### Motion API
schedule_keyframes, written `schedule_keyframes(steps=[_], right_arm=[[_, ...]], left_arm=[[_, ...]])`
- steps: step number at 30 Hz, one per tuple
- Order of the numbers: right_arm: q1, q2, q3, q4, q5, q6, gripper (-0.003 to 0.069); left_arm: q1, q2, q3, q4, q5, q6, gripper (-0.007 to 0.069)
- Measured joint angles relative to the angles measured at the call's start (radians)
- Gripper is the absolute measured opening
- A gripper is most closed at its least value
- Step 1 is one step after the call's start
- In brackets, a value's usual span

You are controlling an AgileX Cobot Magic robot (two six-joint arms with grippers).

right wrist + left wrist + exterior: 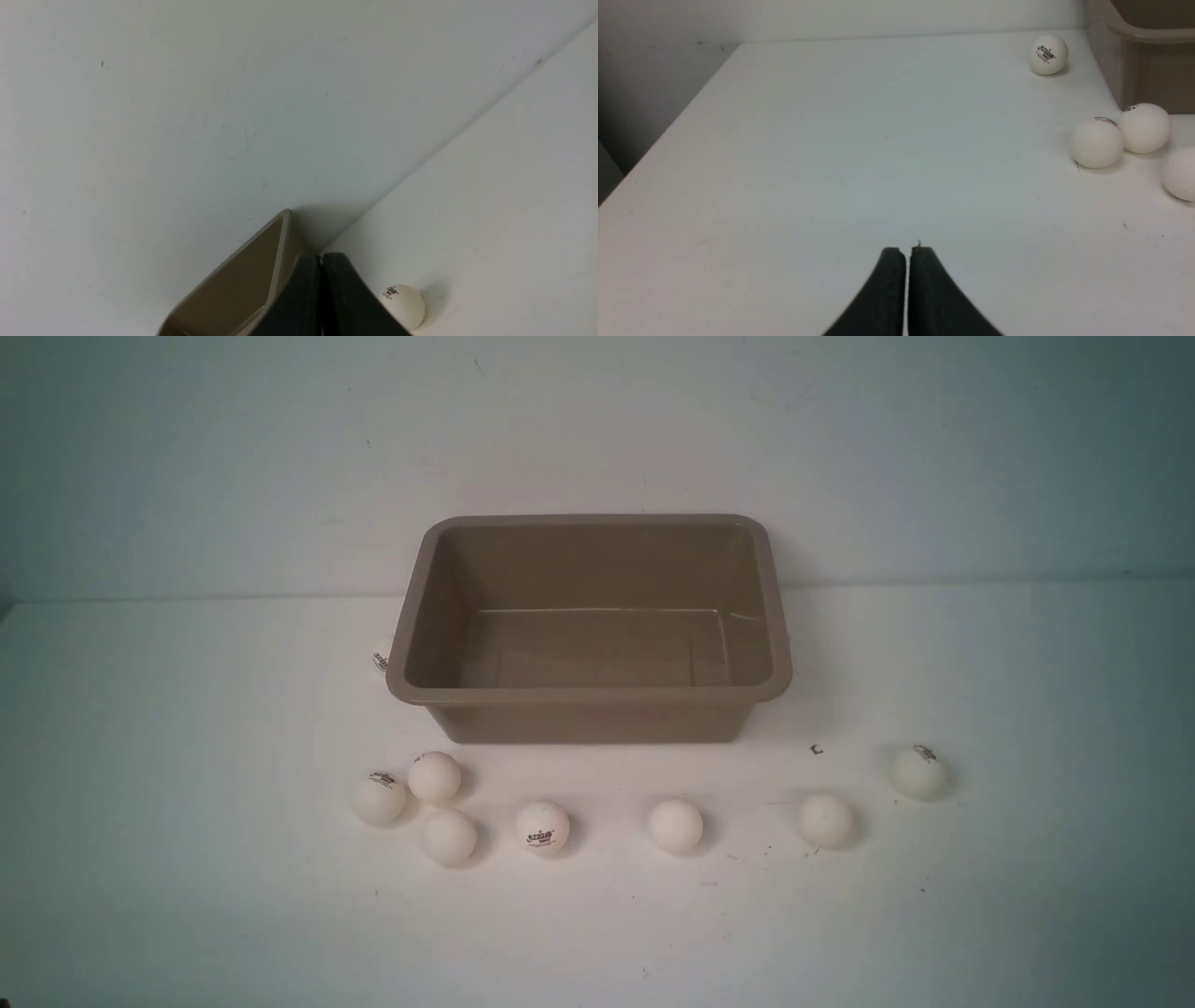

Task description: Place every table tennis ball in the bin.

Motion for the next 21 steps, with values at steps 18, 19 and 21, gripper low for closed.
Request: schedule_keyframes(steps=[18,19,21], right_arm=[[0.0,0.0,0.0,0.007,0.0,0.0,-0.0018],[0.0,0.0,0.0,0.01,0.0,0.0,-0.0018],[0.0,0.0,0.0,0.021,0.0,0.0,-0.0018]], left_arm=[[0.0,0.0,0.0,0.365,0.001,0.049,-0.0004],[0.0,0.0,0.0,0.392,0.001,0.049,-0.0004],[0.0,0.0,0.0,0.467,-0.011,0.046,-0.0004]])
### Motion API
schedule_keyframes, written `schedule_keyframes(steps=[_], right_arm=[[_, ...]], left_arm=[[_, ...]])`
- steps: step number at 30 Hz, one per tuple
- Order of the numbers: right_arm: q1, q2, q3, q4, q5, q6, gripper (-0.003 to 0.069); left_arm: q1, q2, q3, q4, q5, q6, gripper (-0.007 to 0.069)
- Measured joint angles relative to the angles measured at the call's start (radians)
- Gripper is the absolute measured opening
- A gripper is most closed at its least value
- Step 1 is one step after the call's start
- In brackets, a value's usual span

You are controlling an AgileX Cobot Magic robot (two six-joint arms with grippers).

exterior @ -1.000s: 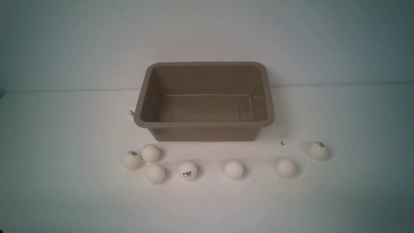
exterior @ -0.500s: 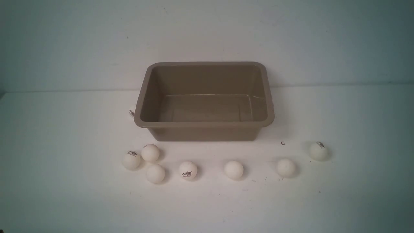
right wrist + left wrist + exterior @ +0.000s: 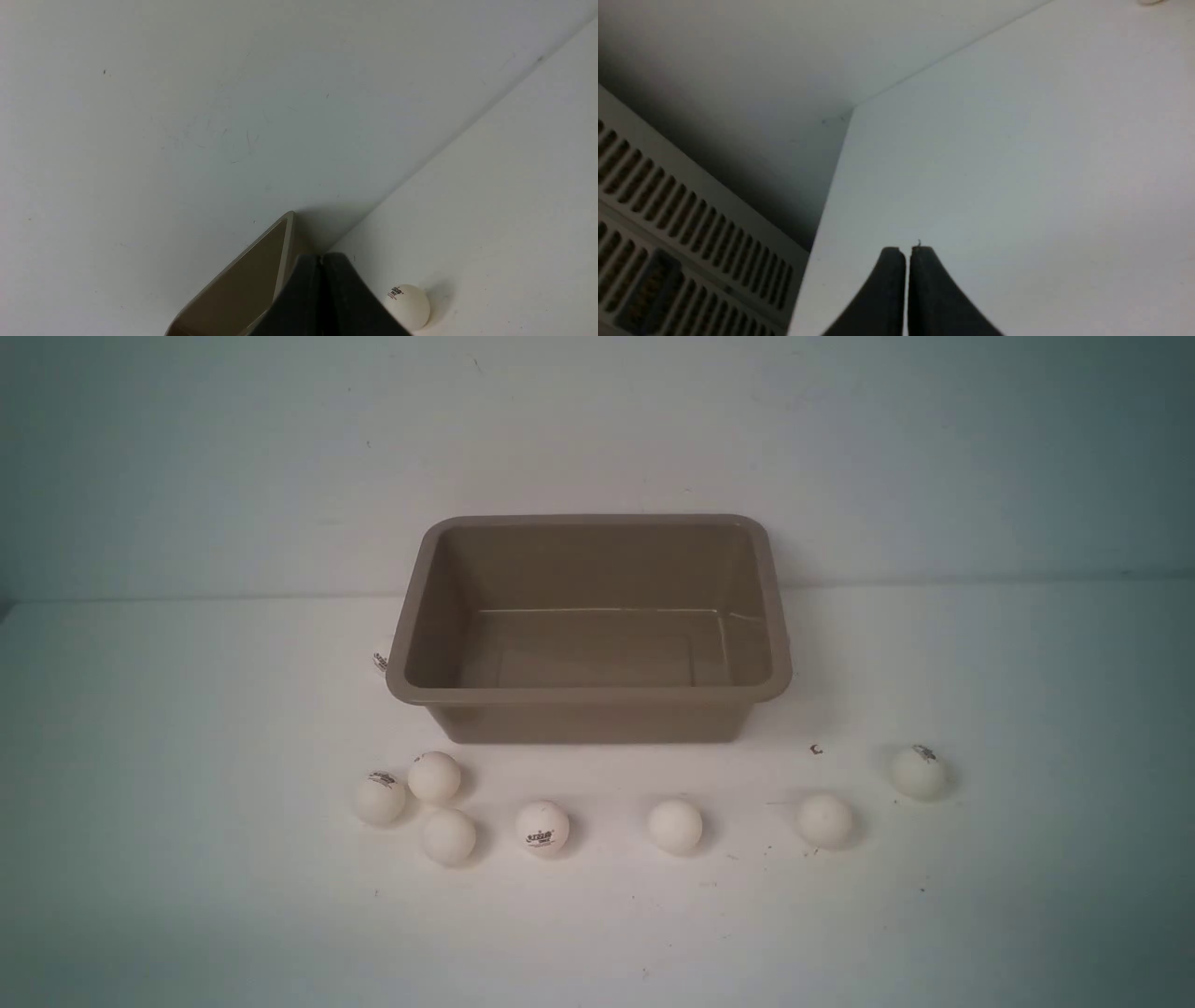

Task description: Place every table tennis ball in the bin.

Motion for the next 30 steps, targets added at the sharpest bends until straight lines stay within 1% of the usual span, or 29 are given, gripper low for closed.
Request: schedule_keyframes(steps=[2,7,18,22,24,26,27,28,29,30], right_arm=[[0.0,0.0,0.0,0.003,0.0,0.0,-0.0018],[0.0,0.0,0.0,0.003,0.001,0.0,-0.0018],[0.0,0.0,0.0,0.004,0.03,0.0,-0.0018],[0.0,0.0,0.0,0.004,0.03,0.0,-0.0018],[0.0,0.0,0.0,0.004,0.03,0.0,-0.0018],[0.0,0.0,0.0,0.004,0.03,0.0,-0.0018],[0.0,0.0,0.0,0.004,0.03,0.0,-0.0018],[0.0,0.0,0.0,0.004,0.03,0.0,-0.0018],[0.0,0.0,0.0,0.004,0.03,0.0,-0.0018],[0.0,0.0,0.0,0.004,0.03,0.0,-0.0018]], left_arm=[[0.0,0.0,0.0,0.054,-0.033,-0.004,-0.0004],[0.0,0.0,0.0,0.091,-0.069,-0.006,-0.0004],[0.0,0.0,0.0,0.099,-0.069,-0.007,-0.0004],[0.0,0.0,0.0,0.081,-0.119,-0.017,-0.0004],[0.0,0.0,0.0,-0.011,-0.199,-0.044,-0.0004],[0.0,0.0,0.0,-0.149,-0.312,-0.085,-0.0004],[0.0,0.0,0.0,-0.174,-0.337,-0.09,-0.0004],[0.0,0.0,-0.003,-0.263,-0.436,-0.11,-0.0004],[0.0,0.0,-0.01,-0.315,-0.511,-0.127,-0.0004],[0.0,0.0,-0.013,-0.337,-0.547,-0.133,-0.0004]])
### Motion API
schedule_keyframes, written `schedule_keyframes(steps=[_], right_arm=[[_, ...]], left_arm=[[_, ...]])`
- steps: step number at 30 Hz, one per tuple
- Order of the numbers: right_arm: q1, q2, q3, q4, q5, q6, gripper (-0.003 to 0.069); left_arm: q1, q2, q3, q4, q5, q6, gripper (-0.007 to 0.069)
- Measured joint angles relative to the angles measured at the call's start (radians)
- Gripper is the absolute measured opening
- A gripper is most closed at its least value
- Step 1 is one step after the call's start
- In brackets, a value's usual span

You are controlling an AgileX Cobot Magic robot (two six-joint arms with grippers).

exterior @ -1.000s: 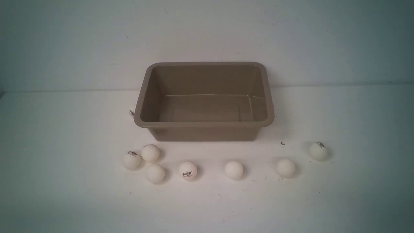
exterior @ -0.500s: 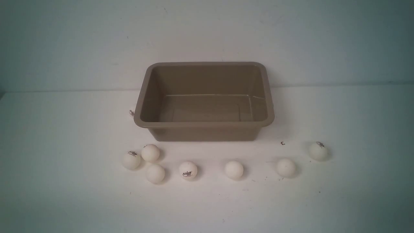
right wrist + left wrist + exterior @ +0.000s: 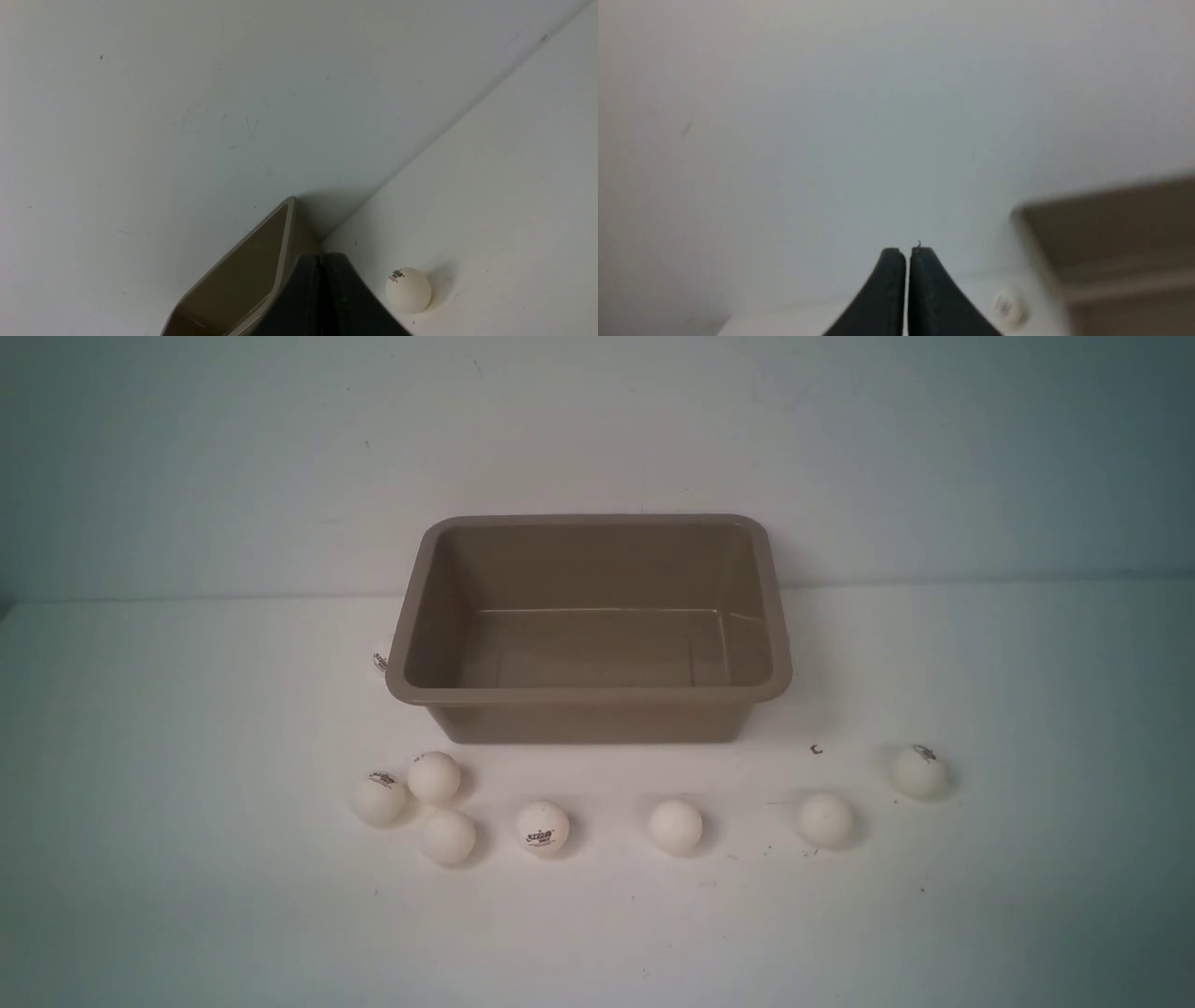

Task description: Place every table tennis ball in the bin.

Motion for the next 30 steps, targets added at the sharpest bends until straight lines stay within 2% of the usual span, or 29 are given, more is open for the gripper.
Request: schedule_keyframes(steps=[2,6,24,30], right_arm=[[0.0,0.0,0.0,0.0,0.0,0.0,-0.0018],[0.0,0.0,0.0,0.0,0.0,0.0,-0.0018],[0.0,0.0,0.0,0.003,0.002,0.0,-0.0018],[0.0,0.0,0.0,0.049,0.002,0.0,-0.0018]], left_arm=[[0.0,0.0,-0.009,-0.047,-0.097,-0.017,-0.0004],[0.0,0.0,-0.014,-0.072,-0.188,-0.026,-0.0004],[0.0,0.0,-0.014,-0.046,-0.228,-0.031,-0.0004],[0.0,0.0,-0.014,-0.037,-0.34,-0.13,-0.0004]])
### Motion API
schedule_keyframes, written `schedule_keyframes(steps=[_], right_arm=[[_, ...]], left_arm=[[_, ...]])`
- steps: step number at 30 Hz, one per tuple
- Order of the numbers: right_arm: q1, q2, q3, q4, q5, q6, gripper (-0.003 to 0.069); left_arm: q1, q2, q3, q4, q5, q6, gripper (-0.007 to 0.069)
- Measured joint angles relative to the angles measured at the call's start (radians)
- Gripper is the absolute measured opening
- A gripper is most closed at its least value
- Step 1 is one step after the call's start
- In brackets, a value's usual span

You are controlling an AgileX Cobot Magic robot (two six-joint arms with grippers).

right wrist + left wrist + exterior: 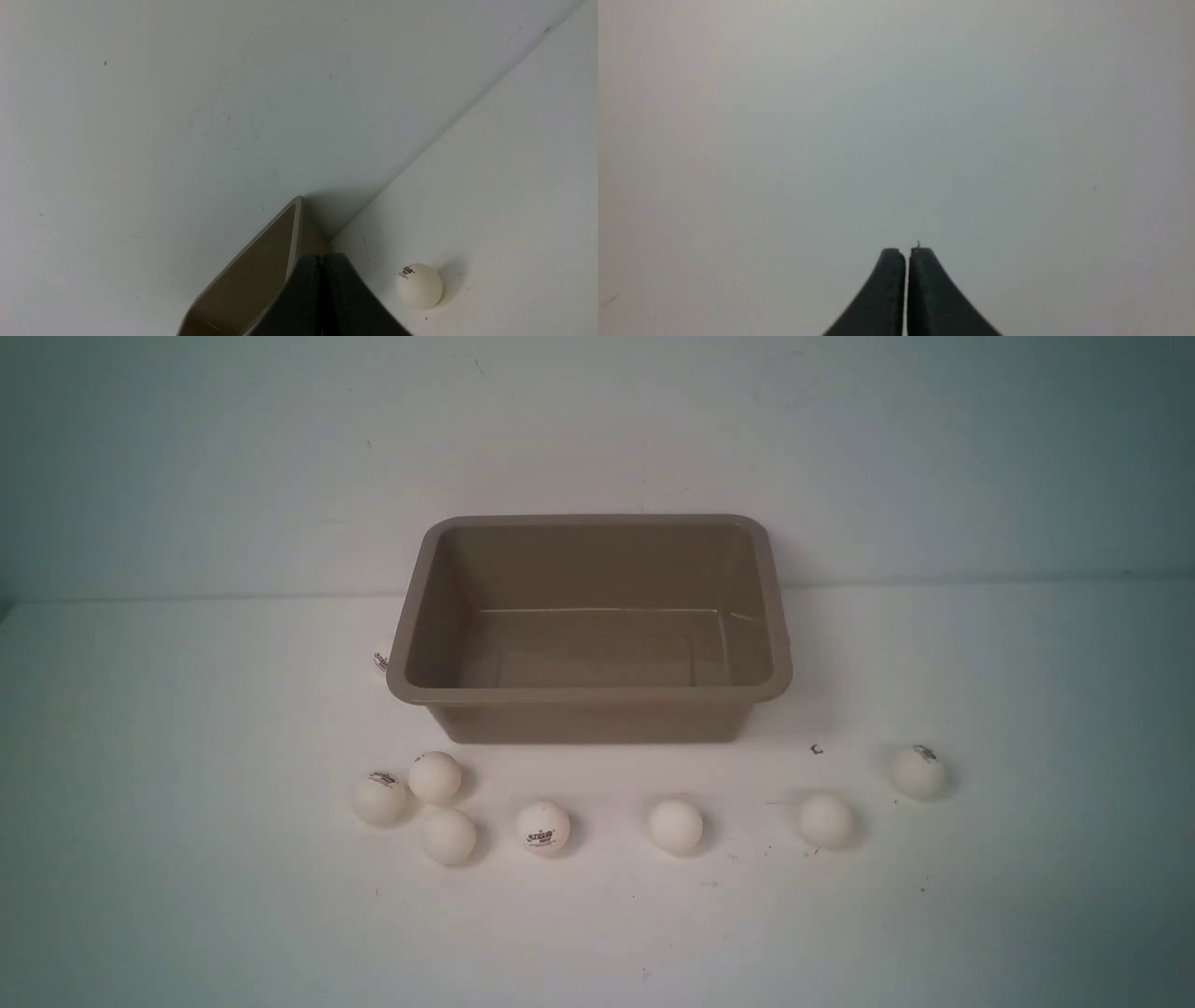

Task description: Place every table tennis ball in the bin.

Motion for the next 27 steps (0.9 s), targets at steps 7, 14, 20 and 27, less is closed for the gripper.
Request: schedule_keyframes(steps=[7,14,20,27], right_arm=[[0.0,0.0,0.0,0.098,0.0,-0.004,-0.0018],[0.0,0.0,0.0,0.105,0.058,-0.049,-0.0018],[0.0,0.0,0.0,0.105,0.072,-0.052,-0.0018],[0.0,0.0,-0.004,0.105,0.108,-0.176,-0.0018]], left_arm=[[0.0,0.0,0.0,0.02,-0.239,-0.311,-0.0004],[0.0,0.0,0.0,0.083,-0.288,-0.375,-0.0004],[0.0,0.0,0.0,0.124,-0.38,-0.38,-0.0004],[0.0,0.004,-0.202,0.465,0.09,-0.762,-0.0004]])
